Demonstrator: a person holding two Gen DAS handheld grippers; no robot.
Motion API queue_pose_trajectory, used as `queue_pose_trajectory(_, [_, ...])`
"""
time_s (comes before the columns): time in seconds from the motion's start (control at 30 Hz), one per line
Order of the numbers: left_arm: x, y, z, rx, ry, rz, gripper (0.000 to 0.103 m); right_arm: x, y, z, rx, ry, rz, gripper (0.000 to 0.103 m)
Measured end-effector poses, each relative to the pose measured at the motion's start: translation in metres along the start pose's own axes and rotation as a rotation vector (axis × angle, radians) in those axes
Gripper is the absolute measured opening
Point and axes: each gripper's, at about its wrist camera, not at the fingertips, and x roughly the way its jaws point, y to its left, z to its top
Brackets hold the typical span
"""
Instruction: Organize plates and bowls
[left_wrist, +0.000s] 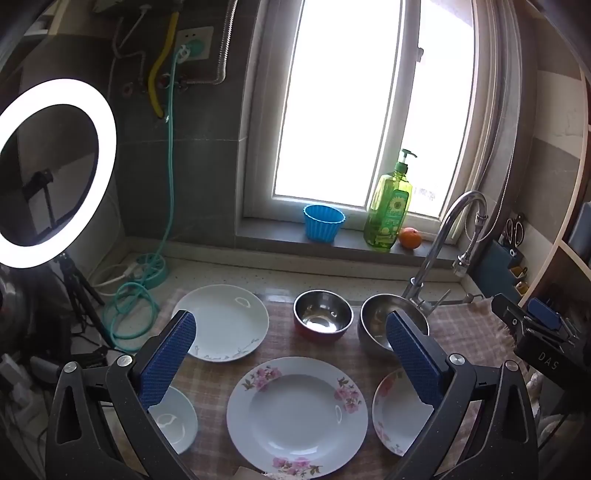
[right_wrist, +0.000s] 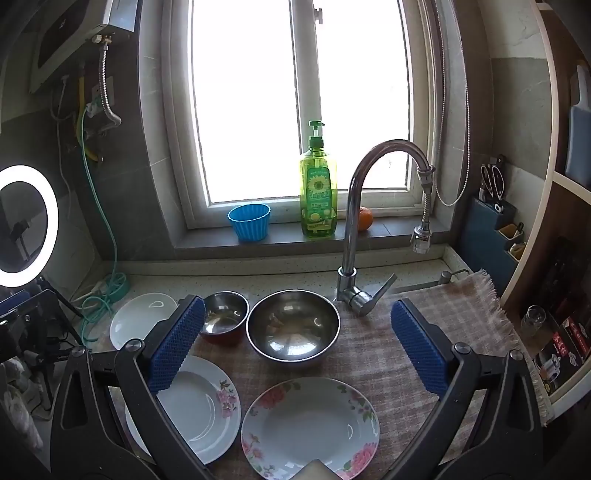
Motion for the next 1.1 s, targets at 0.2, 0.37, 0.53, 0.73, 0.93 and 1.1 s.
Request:
queue_pose_trajectory(0.2, [-0.0016, 0.0009, 0.0006, -0.01, -0.001, -0.005, 0.102, 0.0003, 0.0002, -0.0006, -0.001, 0.001, -0.001, 0.102])
queue_pose_trajectory(0.37, [-0.0017, 0.0024, 0.0007, -0.011, 0.001, -0.006, 0.102, 0.0004, 0.0006, -0.0017, -0.002, -0.001, -0.003, 0.102])
queue_pose_trajectory(0.53, [-0.0011, -0.0002, -0.0026, -0.011, 0.004, -0.009, 0.102, 0.0002, -0.0003, -0.0025, -0.002, 0.005, -0.003, 0.102])
queue_pose_trajectory(0.73, [-0.0023, 0.0004, -0.0014, -0.012, 0.003, -0.007, 0.102, 0.0009, 0.0008, -0.0044, -0.003, 0.005, -0.006, 0.102])
queue_pose_trajectory(0.93, [-0.0027, 0.0004, -0.0004, -0.013, 0.004, -0.008, 0.102, -0.0003, 0.0006, -0.0059, -0.003, 0.004, -0.007, 0.102])
queue_pose_trajectory(1.1, [-0.0019, -0.0011, 0.001, -0.01, 0.006, -0.009, 0.102, -0.0006, 0.001, -0.0066, -0.003, 0.003, -0.008, 0.102])
